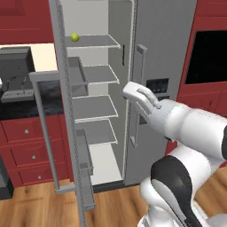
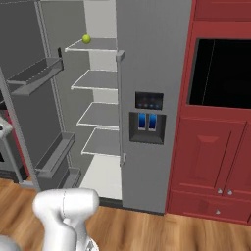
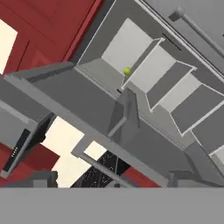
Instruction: There's a fish in the fridge that needs to be moved to the freezer for freezing. Pick up the fish from the fridge, place it on any shelf in the freezer, and close the fridge and freezer doors when done.
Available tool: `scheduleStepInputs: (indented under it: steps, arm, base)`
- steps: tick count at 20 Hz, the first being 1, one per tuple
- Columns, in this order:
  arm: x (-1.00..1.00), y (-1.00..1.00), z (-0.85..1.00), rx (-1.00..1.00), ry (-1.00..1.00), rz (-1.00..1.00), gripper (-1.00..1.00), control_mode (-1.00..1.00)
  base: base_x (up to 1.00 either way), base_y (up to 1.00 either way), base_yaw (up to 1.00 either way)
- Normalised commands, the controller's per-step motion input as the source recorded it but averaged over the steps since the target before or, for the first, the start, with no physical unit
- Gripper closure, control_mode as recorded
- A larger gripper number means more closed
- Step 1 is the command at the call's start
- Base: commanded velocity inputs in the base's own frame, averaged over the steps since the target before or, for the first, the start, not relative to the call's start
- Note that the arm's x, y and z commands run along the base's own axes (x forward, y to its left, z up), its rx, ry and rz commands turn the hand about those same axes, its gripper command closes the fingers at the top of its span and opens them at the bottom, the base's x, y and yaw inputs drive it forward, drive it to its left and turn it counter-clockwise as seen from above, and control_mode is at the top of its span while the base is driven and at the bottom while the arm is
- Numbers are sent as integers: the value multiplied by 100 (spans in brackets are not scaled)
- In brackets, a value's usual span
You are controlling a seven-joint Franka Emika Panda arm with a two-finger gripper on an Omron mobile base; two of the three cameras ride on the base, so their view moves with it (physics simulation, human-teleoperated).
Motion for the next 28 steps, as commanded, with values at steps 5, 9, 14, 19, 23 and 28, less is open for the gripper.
scheduleStepInputs:
  steps: [5, 9, 14, 19, 23, 28]
  arm:
    - [20, 100, -54, -34, -13, -36, -100, -100]
    - [31, 100, -56, -39, -12, -43, -100, -100]
    - [24, 81, -36, -30, -1, -40, -100, -100]
    - [18, 8, -41, -13, 0, -15, -100, -100]
    - [40, 21, -44, -1, -4, -8, -100, -100]
    - [44, 25, -29, -4, -2, -8, -100, -100]
  base:
    - [0, 0, 0]
    - [0, 0, 0]
    - [0, 0, 0]
    - [0, 0, 0]
    - [0, 0, 0]
    - [0, 0, 0]
